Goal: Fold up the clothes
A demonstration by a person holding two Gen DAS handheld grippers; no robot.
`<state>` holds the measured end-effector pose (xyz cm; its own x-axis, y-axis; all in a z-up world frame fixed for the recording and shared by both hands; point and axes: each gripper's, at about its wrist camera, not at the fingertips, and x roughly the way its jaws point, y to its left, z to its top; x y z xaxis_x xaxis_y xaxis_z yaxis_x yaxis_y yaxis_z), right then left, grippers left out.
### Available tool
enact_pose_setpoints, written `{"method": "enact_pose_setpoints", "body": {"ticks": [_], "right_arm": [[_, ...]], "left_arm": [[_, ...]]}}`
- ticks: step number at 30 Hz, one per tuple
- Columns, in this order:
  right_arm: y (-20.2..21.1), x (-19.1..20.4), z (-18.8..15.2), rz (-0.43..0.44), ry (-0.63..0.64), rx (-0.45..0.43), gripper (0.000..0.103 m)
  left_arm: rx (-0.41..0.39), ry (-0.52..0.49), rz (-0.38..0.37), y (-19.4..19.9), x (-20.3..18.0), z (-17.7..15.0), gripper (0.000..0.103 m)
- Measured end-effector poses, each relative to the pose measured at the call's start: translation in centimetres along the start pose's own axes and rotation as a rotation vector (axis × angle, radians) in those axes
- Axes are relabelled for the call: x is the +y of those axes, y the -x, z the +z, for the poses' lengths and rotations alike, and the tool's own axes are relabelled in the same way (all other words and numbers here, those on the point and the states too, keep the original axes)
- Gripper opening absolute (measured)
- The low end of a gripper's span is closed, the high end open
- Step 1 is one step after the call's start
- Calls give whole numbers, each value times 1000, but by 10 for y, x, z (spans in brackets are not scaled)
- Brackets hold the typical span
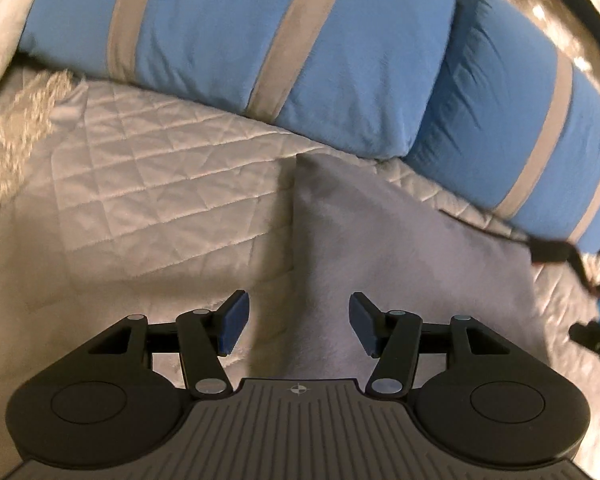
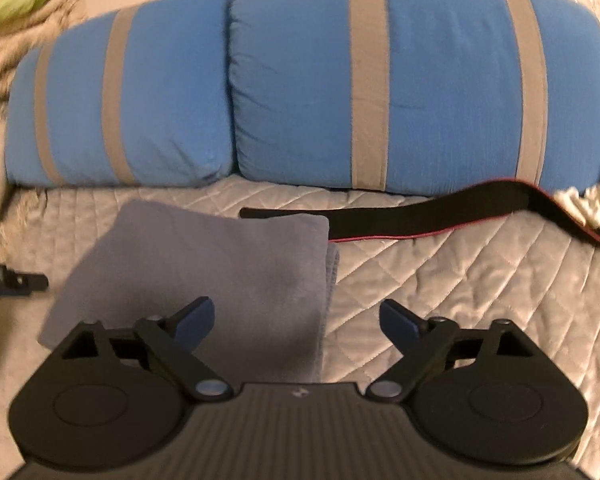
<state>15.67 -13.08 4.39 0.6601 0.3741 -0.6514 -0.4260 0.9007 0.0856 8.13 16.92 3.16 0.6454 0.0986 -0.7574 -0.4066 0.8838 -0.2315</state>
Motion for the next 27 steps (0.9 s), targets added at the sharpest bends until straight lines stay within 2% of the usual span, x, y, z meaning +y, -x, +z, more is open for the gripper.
{"method": "enact_pose_setpoints", "body": {"ticks": [5,8,15,20,27], "right_arm": [[-2,11,-6,-1,60,-1,99],[-7,15,-9,-2,79,12,99],[-22,19,-21,-31,128,75,99],[-45,20,-35,-102,166,181,100],[-37,28,-34,-132,202,152,102]], "left_arm": [[-1,-102,2,-3,-13,-8,54],[14,-129,18,-9,-16,-12,54],[51,-159,56,-25,-17,-22,54],[58,-160,94,-32,-16,-28,66],[32,-159,102,-19,-16,-29,66]]}}
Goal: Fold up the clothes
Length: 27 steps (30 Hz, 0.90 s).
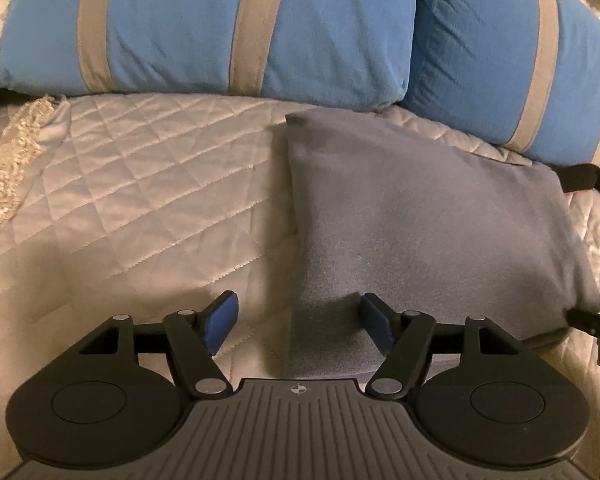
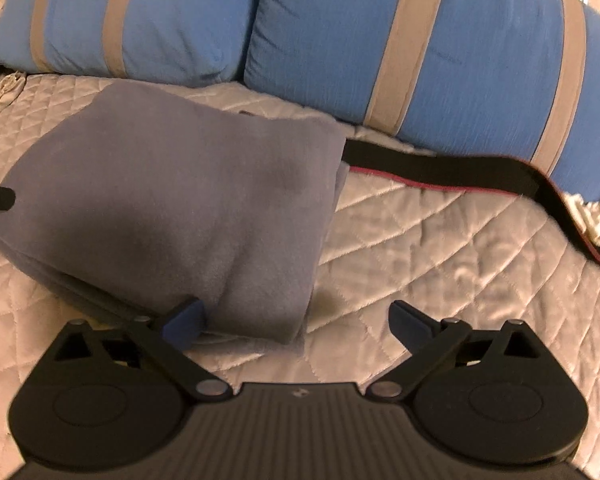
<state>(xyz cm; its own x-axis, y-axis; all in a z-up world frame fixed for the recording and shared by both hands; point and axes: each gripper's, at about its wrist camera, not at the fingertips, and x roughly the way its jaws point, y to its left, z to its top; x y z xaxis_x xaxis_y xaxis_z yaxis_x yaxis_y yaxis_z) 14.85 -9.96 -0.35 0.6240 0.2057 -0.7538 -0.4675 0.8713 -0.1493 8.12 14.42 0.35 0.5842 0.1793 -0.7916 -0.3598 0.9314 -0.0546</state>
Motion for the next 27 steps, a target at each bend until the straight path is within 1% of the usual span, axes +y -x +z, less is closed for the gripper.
{"method": "enact_pose_setpoints", "body": {"ticks": [3,4,6,8,9,10,12,16,18,22,24,25,27], "right_arm": [[11,4,3,-23,12,-39,103],[16,6,3,-27,8,-53,103],[26,7,2,-24,-13,-74,103],[35,9,1,-21,-47,-82,103],[40,10,-1,-21,-63,-82,103],[44,12,-3,-16,-75,-86,103],[52,15,-9,-7,-96,-93,103],[63,27,-24,24,-109,-82,103],[64,35,-35,59,-125,-56,103],[59,48,-56,124,-175,38,103],[57,54,-62,138,-176,55,103],[55,58,-64,129,-159,57,103],[48,67,-67,101,-121,70,103]], "left_arm": [[-29,-12,20,15,-6,-7,66],[-37,-28,16,20,-10,-10,66],[-61,-70,-2,31,-21,-17,66],[-101,-127,-44,44,-33,-27,66],[-120,-151,-61,50,-37,-33,67],[-143,-171,-72,57,-41,-39,73],[-172,-186,-68,67,-46,-50,80],[-204,-204,-82,79,-53,-72,83],[-178,-224,-86,78,-57,-81,83],[-65,-242,-78,58,-58,-93,84],[-14,-234,-66,47,-55,-97,85],[3,-226,-58,43,-53,-98,91],[-11,-220,-51,41,-51,-102,98]]}}
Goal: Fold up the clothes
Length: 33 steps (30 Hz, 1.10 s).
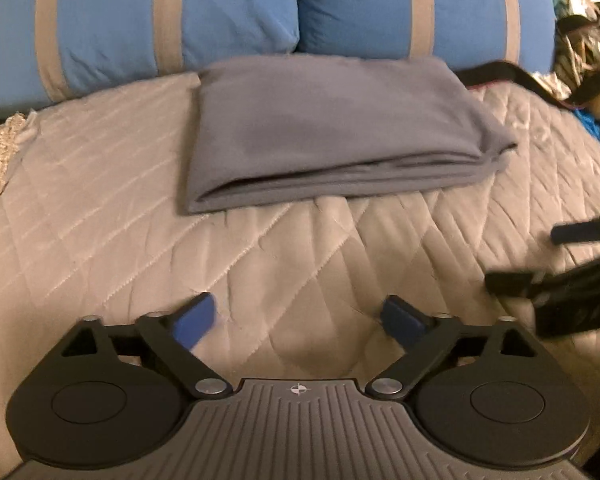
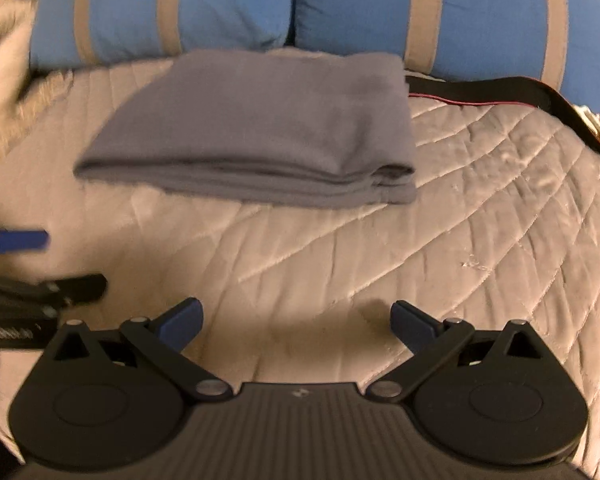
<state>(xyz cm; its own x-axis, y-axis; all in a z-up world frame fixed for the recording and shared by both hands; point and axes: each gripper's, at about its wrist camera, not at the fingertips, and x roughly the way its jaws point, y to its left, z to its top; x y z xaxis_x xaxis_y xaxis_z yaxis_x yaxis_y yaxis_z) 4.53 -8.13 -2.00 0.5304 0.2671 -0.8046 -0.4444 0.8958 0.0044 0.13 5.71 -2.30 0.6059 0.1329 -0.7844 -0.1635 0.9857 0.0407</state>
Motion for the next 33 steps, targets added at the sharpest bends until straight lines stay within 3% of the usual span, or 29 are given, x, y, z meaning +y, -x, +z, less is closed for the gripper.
{"method": "enact_pose_setpoints", "body": {"ticks": [11,18,33], "right_arm": [[-4,2,0,6,40,-79,103],[-3,0,1,19,51,-85,103],[-2,1,2,15,59,-91,103]], "left_arm": [[10,-26,24,-6,-6,2,102],[-21,-84,44,-9,-13,2,103],[-26,-66,33,-11,-11,2,103]]}}
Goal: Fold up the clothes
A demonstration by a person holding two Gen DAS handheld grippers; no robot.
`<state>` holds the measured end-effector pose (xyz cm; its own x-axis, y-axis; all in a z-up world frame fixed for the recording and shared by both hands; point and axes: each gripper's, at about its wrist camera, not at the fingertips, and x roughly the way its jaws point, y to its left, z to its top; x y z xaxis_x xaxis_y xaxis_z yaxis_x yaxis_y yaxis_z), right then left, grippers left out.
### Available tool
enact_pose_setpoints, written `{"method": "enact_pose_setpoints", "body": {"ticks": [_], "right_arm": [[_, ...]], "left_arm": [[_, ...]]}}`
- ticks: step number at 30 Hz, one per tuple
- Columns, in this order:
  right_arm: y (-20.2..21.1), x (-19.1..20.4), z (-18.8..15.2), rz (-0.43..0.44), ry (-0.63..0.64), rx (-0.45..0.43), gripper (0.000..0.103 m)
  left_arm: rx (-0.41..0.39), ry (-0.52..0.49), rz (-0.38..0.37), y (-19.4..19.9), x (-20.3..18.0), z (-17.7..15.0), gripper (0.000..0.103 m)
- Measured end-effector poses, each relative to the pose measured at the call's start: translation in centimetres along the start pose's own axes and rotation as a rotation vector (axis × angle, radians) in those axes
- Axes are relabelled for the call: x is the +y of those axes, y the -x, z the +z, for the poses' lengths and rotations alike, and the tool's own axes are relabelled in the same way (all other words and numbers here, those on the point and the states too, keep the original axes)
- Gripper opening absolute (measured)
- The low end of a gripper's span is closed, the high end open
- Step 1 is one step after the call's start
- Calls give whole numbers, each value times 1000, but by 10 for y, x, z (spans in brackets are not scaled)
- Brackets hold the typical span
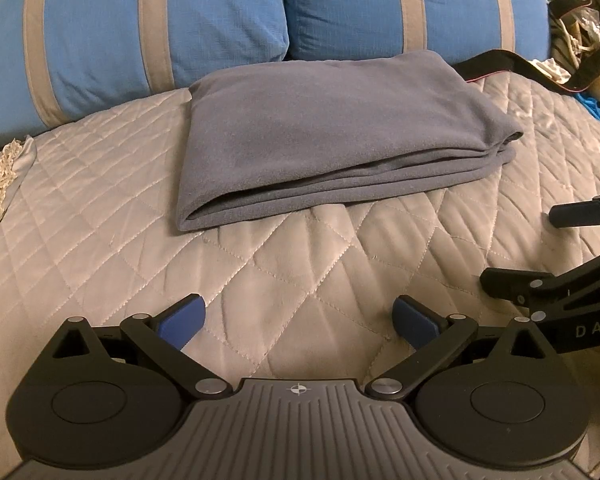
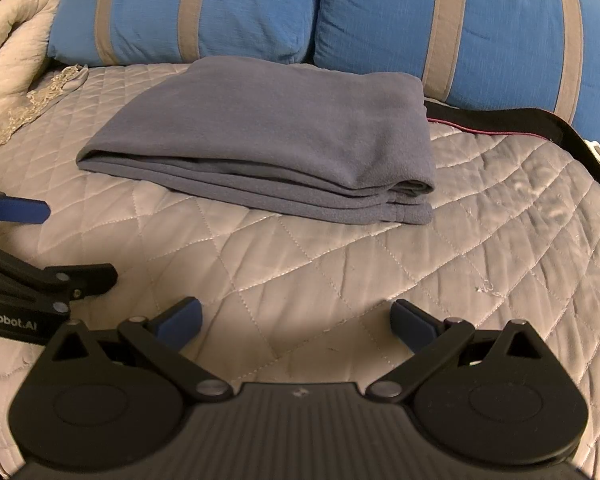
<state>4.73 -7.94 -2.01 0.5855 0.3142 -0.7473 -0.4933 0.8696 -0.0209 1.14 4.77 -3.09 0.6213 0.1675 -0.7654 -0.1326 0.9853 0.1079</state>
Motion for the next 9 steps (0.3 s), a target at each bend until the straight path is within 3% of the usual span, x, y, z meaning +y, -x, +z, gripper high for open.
{"method": "enact_pose_setpoints", "body": {"ticks": [9], "right_arm": [[1,1,0,-2,2,-3,103]], "left_arm": [[-11,-2,-3,0,0,-2,103]]}}
